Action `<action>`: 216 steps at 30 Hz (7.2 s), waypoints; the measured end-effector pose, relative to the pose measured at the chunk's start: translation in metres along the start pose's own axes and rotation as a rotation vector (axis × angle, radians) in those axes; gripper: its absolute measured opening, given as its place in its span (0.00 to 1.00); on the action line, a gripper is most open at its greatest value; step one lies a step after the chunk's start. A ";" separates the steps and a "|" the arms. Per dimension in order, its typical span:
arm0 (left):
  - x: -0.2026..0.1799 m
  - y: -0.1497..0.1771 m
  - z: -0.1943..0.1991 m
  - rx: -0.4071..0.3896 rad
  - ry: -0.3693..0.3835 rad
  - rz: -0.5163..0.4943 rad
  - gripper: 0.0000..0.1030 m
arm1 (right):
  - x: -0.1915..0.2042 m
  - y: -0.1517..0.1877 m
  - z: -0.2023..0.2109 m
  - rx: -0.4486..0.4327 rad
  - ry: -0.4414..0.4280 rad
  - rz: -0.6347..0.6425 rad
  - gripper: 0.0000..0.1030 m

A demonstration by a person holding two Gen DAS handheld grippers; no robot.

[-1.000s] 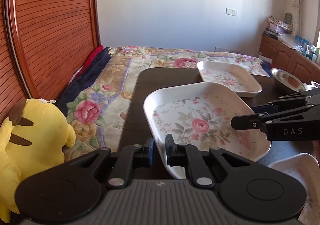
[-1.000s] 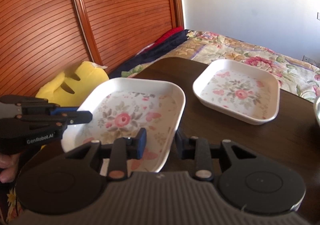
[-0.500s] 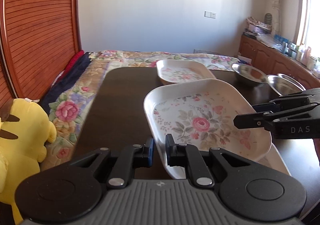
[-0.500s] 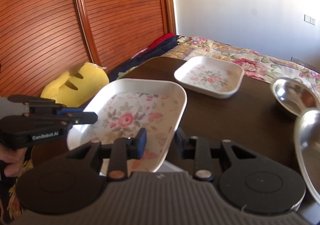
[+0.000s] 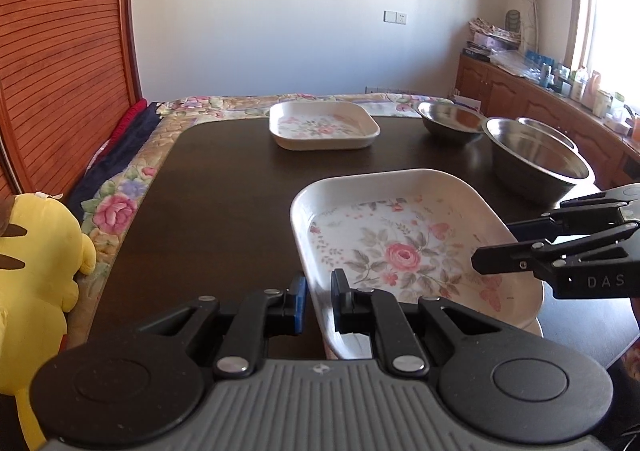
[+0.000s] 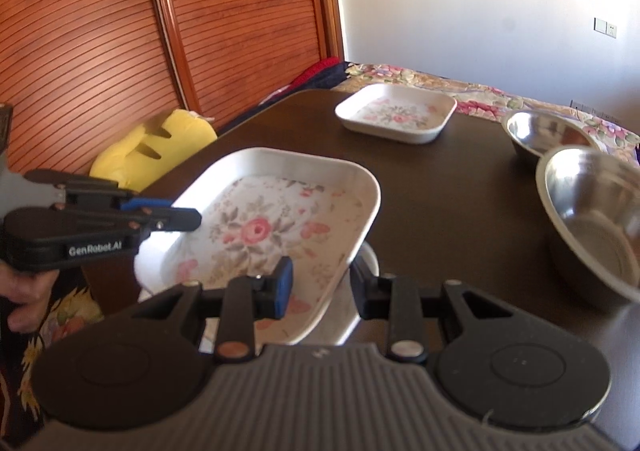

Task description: Organize plates and bowls

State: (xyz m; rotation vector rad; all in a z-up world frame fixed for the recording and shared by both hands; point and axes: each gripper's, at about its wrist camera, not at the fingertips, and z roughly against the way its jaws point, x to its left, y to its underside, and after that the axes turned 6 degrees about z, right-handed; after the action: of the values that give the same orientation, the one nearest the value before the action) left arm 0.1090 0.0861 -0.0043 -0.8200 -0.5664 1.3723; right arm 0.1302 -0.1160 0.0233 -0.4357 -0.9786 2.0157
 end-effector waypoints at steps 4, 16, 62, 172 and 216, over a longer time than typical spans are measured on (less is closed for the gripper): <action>-0.003 0.004 0.002 0.007 0.001 -0.005 0.12 | 0.002 0.009 0.006 0.006 -0.007 -0.004 0.32; -0.005 0.012 -0.002 0.029 -0.022 -0.019 0.13 | 0.008 0.017 0.013 0.010 -0.009 0.037 0.34; 0.034 -0.064 -0.032 -0.100 -0.038 0.019 1.00 | -0.043 -0.075 0.000 -0.175 0.102 0.017 1.00; 0.024 -0.074 -0.016 -0.057 0.049 0.108 0.12 | -0.051 -0.080 -0.021 0.010 -0.047 -0.115 0.20; 0.004 0.018 0.024 0.006 0.051 0.044 0.12 | 0.000 0.004 0.031 0.034 -0.062 -0.010 0.21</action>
State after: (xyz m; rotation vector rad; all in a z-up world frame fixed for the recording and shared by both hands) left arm 0.0798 0.0944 -0.0041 -0.8646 -0.5071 1.3891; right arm 0.1094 -0.1326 0.0404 -0.3509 -0.9807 2.0442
